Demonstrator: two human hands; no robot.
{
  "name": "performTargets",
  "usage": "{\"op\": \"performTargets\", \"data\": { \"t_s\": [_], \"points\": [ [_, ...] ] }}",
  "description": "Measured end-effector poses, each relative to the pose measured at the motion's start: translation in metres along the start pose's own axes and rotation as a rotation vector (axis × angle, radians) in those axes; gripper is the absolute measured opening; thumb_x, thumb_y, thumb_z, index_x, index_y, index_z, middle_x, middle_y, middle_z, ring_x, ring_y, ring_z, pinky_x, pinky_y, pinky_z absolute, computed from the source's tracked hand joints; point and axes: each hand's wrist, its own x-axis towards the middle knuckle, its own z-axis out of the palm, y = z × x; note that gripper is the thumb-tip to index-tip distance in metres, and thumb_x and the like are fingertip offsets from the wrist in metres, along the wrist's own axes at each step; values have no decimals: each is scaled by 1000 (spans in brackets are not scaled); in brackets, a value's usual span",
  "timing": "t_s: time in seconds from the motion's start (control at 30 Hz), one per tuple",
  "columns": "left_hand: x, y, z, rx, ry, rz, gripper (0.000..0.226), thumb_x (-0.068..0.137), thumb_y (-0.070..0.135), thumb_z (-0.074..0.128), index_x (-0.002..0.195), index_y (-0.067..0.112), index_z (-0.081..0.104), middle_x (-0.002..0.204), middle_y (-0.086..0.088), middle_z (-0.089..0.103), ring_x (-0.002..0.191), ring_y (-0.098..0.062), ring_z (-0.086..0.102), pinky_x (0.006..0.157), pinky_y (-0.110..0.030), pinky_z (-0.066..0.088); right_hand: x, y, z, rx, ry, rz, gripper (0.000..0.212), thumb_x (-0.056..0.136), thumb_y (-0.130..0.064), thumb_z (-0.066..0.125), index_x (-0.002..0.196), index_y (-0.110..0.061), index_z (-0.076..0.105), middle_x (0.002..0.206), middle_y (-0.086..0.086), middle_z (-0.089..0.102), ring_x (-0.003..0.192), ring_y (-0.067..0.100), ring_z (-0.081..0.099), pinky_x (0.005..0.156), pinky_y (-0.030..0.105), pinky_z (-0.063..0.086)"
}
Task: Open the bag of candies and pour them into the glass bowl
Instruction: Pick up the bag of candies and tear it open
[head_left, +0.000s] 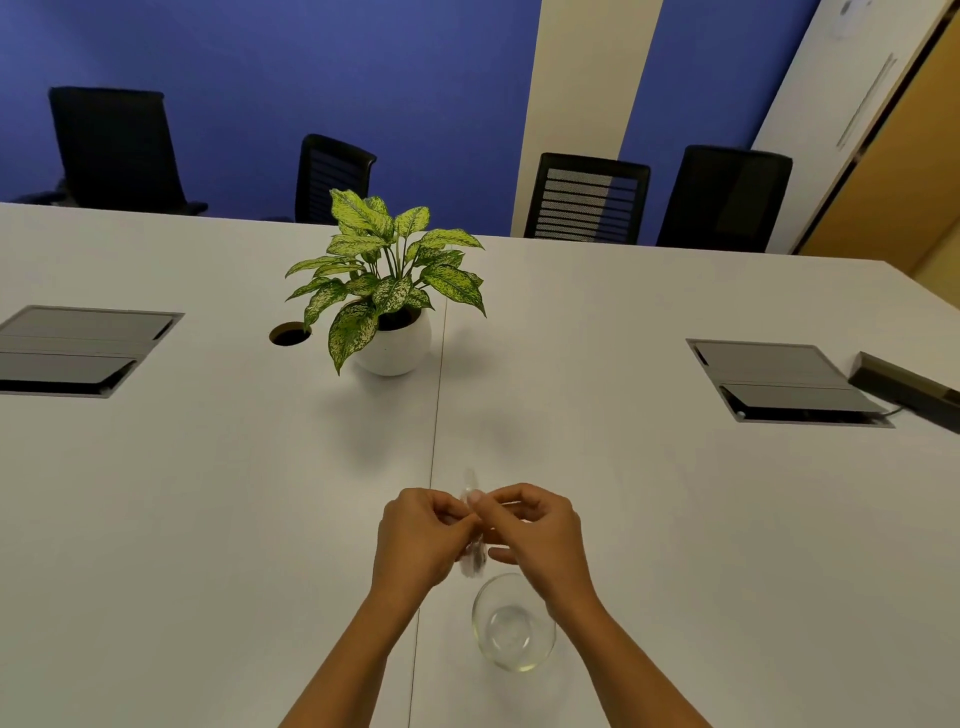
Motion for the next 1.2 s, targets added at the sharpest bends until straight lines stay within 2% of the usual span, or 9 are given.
{"op": "performTargets", "data": {
  "t_s": [0.1,0.2,0.43,0.67,0.83,0.93,1.07,1.2],
  "points": [
    [-4,0,4,114,31,35,26,73,28,79,52,28,64,51,6,68,49,-9,67,52,-17,54,0,5,2,-61,13,28,13,78,-27,82,78,-15,79,73,4,78,68,17,77,59,26,62],
    [-7,-1,4,140,17,50,22,72,29,80,55,25,67,53,7,68,50,-8,67,51,-13,50,1,7,2,-95,8,43,9,81,-18,78,74,-14,80,71,4,78,66,17,76,58,23,61],
    [-7,-4,1,-10,-140,70,8,81,23,75,73,21,76,66,-1,75,58,-14,72,64,-24,62,4,7,-2,-33,5,124,9,84,-6,69,80,-3,76,83,16,76,74,23,77,60,24,60],
    [-14,-10,2,-213,-167,24,22,91,25,63,84,10,77,72,-6,77,67,-16,75,70,-31,63,2,10,-4,50,17,149,11,87,-7,66,81,-5,75,86,14,77,72,23,78,64,27,62],
    [-17,-13,8,-245,-101,38,19,89,24,66,80,13,79,70,-3,77,67,-17,75,69,-31,63,-3,13,-3,93,46,135,12,89,-9,66,80,-9,74,88,14,76,74,24,77,64,28,62],
    [-17,-14,8,-289,-82,55,12,85,22,71,75,21,79,68,0,78,64,-17,75,65,-30,63,-6,12,-3,123,49,111,9,89,-16,70,83,-10,75,91,12,76,78,25,77,69,33,64],
    [-17,-14,7,-294,-64,85,17,83,19,73,71,31,77,66,2,77,63,-16,75,62,-27,63,-9,13,-1,140,67,117,10,79,-24,81,81,-16,77,82,6,78,76,21,77,68,31,63],
    [-20,-13,11,-278,-34,116,13,82,20,73,74,30,77,67,8,77,64,-11,74,61,-20,61,-10,14,-2,133,38,165,12,80,-25,80,79,-14,79,78,6,80,76,20,78,71,28,63]
  ]
}}
